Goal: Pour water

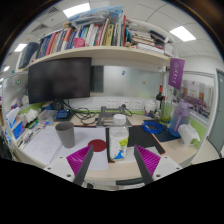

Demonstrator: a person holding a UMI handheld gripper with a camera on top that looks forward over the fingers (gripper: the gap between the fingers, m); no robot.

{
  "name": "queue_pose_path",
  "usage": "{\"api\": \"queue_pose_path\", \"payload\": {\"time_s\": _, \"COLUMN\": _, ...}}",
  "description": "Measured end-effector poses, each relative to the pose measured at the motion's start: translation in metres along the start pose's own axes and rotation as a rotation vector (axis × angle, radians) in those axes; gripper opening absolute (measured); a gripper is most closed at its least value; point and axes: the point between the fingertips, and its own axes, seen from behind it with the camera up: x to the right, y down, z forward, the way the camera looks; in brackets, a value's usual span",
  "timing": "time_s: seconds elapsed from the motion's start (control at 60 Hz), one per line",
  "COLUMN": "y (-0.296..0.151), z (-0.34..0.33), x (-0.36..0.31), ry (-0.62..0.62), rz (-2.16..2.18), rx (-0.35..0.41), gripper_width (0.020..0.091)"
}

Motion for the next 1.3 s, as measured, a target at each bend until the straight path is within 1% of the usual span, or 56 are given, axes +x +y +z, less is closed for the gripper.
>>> {"api": "queue_pose_path", "payload": {"time_s": 0.2, "y": 0.010, "z": 0.069, "x": 0.027, "ry": -0.032, "rz": -0.033, "rx": 0.012, "gripper_width": 0.0847}}
{"api": "queue_pose_path", "payload": {"time_s": 0.35, "y": 0.014, "z": 0.108, "x": 0.027, "ry": -0.071, "rz": -0.044, "rx": 0.025, "gripper_width": 0.0850}}
{"api": "queue_pose_path", "payload": {"time_s": 0.45, "y": 0.012, "z": 0.126, "x": 0.025, "ry": -0.094, "rz": -0.054, "rx": 0.052, "gripper_width": 0.0838}}
{"api": "queue_pose_path", "payload": {"time_s": 0.483, "y": 0.011, "z": 0.132, "x": 0.025, "ry": -0.100, "rz": -0.056, "rx": 0.058, "gripper_width": 0.0821}}
{"api": "queue_pose_path", "payload": {"time_s": 0.55, "y": 0.009, "z": 0.140, "x": 0.022, "ry": -0.120, "rz": -0.061, "rx": 0.077, "gripper_width": 0.0755}}
{"api": "queue_pose_path", "payload": {"time_s": 0.617, "y": 0.009, "z": 0.144, "x": 0.019, "ry": -0.134, "rz": -0.072, "rx": 0.087, "gripper_width": 0.0652}}
{"api": "queue_pose_path", "payload": {"time_s": 0.667, "y": 0.008, "z": 0.144, "x": 0.015, "ry": -0.149, "rz": -0.078, "rx": 0.102, "gripper_width": 0.0550}}
{"api": "queue_pose_path", "payload": {"time_s": 0.783, "y": 0.007, "z": 0.143, "x": 0.011, "ry": -0.137, "rz": -0.113, "rx": 0.114, "gripper_width": 0.0498}}
{"api": "queue_pose_path", "payload": {"time_s": 0.967, "y": 0.006, "z": 0.144, "x": 0.013, "ry": -0.113, "rz": -0.122, "rx": 0.098, "gripper_width": 0.0407}}
{"api": "queue_pose_path", "payload": {"time_s": 1.067, "y": 0.005, "z": 0.143, "x": 0.016, "ry": -0.084, "rz": -0.146, "rx": 0.056, "gripper_width": 0.0404}}
{"api": "queue_pose_path", "payload": {"time_s": 1.133, "y": 0.000, "z": 0.140, "x": 0.022, "ry": -0.031, "rz": -0.181, "rx": 0.029, "gripper_width": 0.0403}}
{"api": "queue_pose_path", "payload": {"time_s": 1.2, "y": -0.015, "z": 0.136, "x": 0.020, "ry": -0.001, "rz": -0.235, "rx": 0.024, "gripper_width": 0.0403}}
{"api": "queue_pose_path", "payload": {"time_s": 1.3, "y": -0.031, "z": 0.136, "x": 0.012, "ry": 0.047, "rz": -0.443, "rx": -0.013, "gripper_width": 0.0403}}
